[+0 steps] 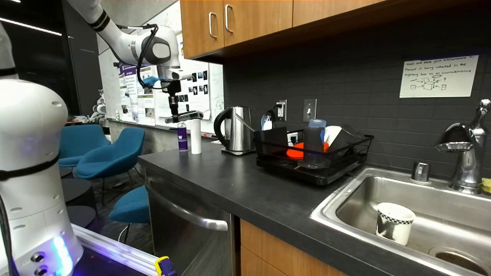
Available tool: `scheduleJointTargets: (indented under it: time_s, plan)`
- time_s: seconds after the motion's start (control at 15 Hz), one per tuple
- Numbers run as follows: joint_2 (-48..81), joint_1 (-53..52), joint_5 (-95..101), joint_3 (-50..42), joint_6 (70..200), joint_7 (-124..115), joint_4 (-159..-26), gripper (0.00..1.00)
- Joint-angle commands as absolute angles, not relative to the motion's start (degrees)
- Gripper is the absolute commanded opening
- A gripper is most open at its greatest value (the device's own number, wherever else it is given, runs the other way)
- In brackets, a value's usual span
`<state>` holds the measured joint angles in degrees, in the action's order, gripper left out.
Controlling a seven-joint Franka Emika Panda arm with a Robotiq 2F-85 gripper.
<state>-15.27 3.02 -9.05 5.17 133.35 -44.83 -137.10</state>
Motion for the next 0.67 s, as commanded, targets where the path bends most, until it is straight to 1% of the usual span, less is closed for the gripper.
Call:
scheduleJointTargets:
  time_s: [0.0, 0.6]
  plan:
    - [-13.3, 4.5, -7.5, 3.1, 132.8, -44.3, -134.1, 0.05]
    - [-12.4, 5.3, -8.5, -0.7, 133.4, -41.5, -133.9, 0.05]
